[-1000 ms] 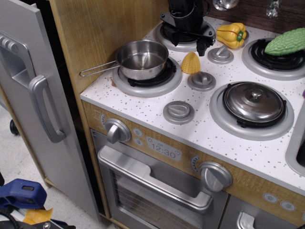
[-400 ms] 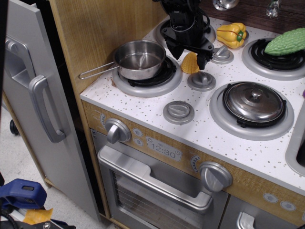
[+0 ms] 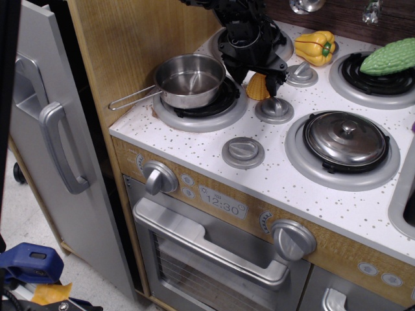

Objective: Put corn in pan which is on stove

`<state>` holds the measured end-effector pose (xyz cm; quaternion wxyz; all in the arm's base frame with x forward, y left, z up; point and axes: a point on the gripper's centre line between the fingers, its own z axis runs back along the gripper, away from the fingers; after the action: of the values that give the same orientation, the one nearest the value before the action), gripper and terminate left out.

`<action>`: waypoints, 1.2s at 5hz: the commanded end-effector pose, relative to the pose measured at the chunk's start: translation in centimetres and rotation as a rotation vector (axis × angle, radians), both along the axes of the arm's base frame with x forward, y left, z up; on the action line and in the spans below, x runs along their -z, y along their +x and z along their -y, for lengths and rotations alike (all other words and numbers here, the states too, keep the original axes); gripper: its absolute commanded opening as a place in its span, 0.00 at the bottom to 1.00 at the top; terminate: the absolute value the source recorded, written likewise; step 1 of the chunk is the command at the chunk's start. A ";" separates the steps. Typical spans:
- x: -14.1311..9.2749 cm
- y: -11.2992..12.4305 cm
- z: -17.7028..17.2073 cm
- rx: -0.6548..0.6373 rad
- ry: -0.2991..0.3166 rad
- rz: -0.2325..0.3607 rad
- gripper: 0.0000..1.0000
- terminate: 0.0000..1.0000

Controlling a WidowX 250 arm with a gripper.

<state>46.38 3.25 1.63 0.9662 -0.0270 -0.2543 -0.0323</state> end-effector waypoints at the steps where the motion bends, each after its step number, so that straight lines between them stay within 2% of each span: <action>1: -1.7 1.6 -0.6 0.009 -0.007 0.068 0.00 0.00; 2: -2.6 1.9 -0.5 0.014 0.001 0.064 0.00 0.00; 4: -8.2 1.7 -2.3 0.059 0.163 0.059 0.00 0.00; 5: -9.5 1.6 -3.0 0.063 0.178 0.037 0.00 0.00; 6: -10.8 0.5 -4.0 0.044 0.208 0.031 0.00 0.00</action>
<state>45.66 7.73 8.87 0.9705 0.0605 -0.2200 -0.0779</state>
